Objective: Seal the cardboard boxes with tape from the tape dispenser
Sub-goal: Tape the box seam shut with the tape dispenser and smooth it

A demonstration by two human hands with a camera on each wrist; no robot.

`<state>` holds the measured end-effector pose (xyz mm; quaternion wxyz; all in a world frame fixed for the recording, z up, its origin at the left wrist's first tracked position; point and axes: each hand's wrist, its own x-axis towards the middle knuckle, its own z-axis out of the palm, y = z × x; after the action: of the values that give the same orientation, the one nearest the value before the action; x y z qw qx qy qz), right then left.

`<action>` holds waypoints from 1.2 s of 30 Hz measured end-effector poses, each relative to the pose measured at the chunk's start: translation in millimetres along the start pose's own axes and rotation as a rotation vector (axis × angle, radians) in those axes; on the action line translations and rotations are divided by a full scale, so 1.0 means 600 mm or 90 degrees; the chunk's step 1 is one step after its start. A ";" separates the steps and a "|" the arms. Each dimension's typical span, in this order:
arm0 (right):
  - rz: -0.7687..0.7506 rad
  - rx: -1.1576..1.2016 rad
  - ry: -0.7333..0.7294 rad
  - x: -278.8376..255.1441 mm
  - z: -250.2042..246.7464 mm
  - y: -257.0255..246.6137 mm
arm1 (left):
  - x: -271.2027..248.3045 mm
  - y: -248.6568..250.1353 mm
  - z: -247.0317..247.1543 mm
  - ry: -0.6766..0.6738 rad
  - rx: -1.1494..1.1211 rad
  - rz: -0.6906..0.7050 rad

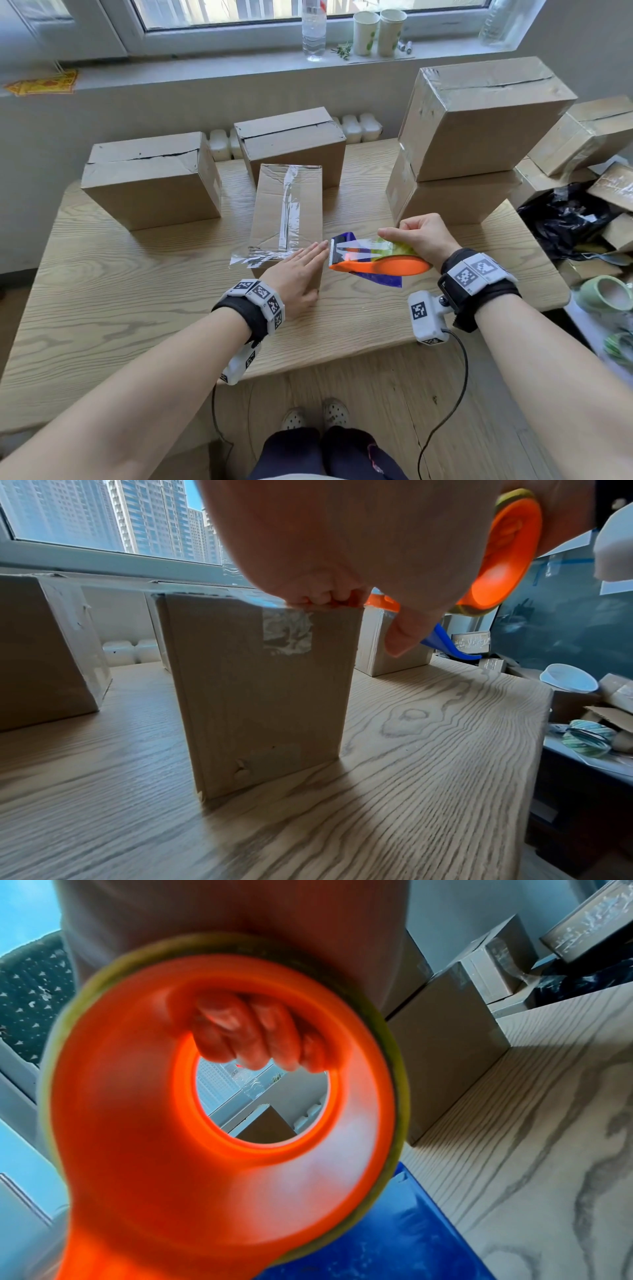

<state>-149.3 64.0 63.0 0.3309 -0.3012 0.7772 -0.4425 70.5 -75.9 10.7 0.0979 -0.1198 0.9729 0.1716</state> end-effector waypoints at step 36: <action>0.018 -0.459 -0.044 -0.033 0.125 0.117 | -0.106 -0.019 0.057 0.298 -0.290 -0.344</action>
<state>-91.1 72.7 -23.7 0.2356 -0.4029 0.8756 -0.1245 139.2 -61.1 -9.7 -0.1132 -0.4252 0.8397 0.3182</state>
